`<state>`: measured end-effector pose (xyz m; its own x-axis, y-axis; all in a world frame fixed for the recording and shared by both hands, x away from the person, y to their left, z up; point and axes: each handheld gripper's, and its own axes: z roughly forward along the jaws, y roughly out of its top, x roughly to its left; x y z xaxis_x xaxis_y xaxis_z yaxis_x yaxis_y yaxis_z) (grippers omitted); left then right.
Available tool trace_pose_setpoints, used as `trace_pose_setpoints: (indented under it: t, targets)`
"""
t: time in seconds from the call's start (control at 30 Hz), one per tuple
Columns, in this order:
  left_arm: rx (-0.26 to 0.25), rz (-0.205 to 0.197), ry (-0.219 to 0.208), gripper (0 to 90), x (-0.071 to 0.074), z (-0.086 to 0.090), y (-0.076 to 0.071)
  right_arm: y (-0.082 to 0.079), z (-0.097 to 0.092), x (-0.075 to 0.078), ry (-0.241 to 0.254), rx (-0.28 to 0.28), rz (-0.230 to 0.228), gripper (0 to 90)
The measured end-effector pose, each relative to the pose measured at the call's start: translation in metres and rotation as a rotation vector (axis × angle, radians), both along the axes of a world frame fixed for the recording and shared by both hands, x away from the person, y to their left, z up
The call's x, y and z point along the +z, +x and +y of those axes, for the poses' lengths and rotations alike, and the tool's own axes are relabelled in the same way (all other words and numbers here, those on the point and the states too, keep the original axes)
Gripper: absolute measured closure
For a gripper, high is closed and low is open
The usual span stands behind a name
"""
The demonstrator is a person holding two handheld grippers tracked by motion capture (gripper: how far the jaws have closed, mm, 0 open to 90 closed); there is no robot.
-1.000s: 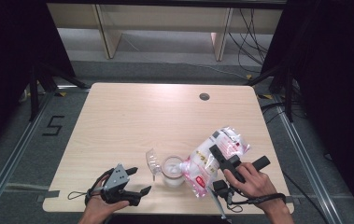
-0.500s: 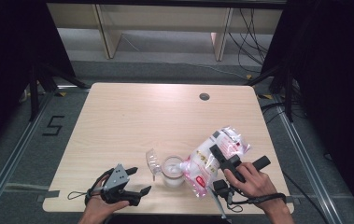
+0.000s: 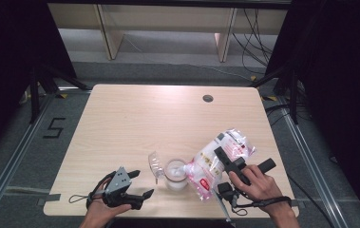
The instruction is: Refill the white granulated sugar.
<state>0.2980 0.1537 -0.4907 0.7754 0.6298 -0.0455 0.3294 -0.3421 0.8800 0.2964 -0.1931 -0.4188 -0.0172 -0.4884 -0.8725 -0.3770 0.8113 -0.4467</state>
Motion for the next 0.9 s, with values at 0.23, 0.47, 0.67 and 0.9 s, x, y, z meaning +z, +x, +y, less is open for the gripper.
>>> trace_pose_setpoints:
  t: [0.23,0.47,0.67,0.9]
  targets:
    - [0.016,0.022,-0.018,18.0,-0.0008,-0.0011,-0.0014,-0.0010,-0.0003,-0.0016,0.020,-0.013,0.006,69.2]
    - [0.016,0.022,-0.017,18.0,-0.0008,-0.0012,-0.0014,-0.0008,-0.0006,-0.0016,0.012,-0.014,0.004,69.3]
    - [0.015,0.019,-0.017,18.0,-0.0006,-0.0010,-0.0014,0.0000,0.0003,-0.0013,0.009,-0.004,0.012,69.2]
    - [0.014,0.019,-0.018,18.0,-0.0005,-0.0011,-0.0015,0.0009,-0.0039,-0.0050,0.073,-0.003,0.023,69.3]
